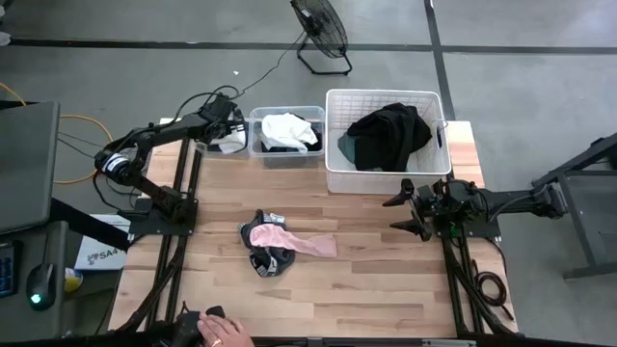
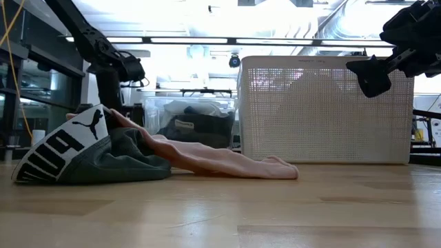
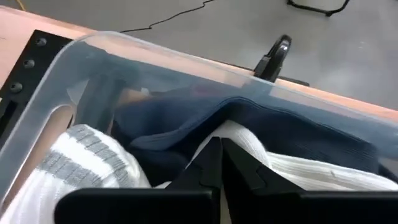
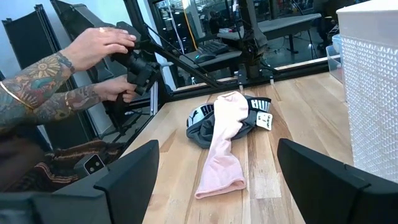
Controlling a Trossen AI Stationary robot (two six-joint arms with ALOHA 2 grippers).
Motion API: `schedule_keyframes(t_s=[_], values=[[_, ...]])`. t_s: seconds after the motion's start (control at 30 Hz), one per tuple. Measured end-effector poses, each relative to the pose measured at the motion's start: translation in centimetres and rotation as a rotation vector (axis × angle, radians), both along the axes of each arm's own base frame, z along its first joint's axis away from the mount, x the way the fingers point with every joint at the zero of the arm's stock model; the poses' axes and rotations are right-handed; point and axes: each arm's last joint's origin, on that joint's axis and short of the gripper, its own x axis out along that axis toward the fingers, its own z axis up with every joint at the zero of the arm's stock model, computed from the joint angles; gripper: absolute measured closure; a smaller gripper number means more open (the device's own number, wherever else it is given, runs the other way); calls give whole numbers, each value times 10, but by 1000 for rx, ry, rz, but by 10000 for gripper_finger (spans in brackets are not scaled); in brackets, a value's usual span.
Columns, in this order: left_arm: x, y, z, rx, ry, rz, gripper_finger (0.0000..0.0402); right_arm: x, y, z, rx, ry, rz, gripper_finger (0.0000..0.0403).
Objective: Pick & Place Cloths
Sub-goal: Put the white sock into the left transparent bin, then put the pink sock into the left transparent bin
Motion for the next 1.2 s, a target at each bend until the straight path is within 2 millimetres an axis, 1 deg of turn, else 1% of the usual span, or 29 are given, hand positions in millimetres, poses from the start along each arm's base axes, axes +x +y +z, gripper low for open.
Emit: schedule_keyframes(t_s=[0.13, 0.23, 0.4, 0.5, 0.63, 0.8, 1.07, 1.2], values=[[1, -5, 9, 31, -5, -15, 380, 0, 0, 0, 0, 0, 0, 85], [0, -7, 15, 53, -13, -15, 356, 0, 0, 0, 0, 0, 0, 85], [5, -18, 31, 110, -15, -79, 299, 0, 0, 0, 0, 0, 0, 85], [7, -30, 44, 145, -21, -131, 263, 0, 0, 0, 0, 0, 0, 85], [10, -54, 62, 168, -6, -245, 232, 0, 0, 0, 0, 0, 0, 85], [15, -93, 76, 153, 13, -397, 220, 0, 0, 0, 0, 0, 0, 85], [30, -150, 78, 87, 53, -686, 219, 0, 0, 0, 0, -1, 0, 85], [41, -176, 76, 57, 48, -870, 219, 0, 0, 0, 0, -1, -1, 85]])
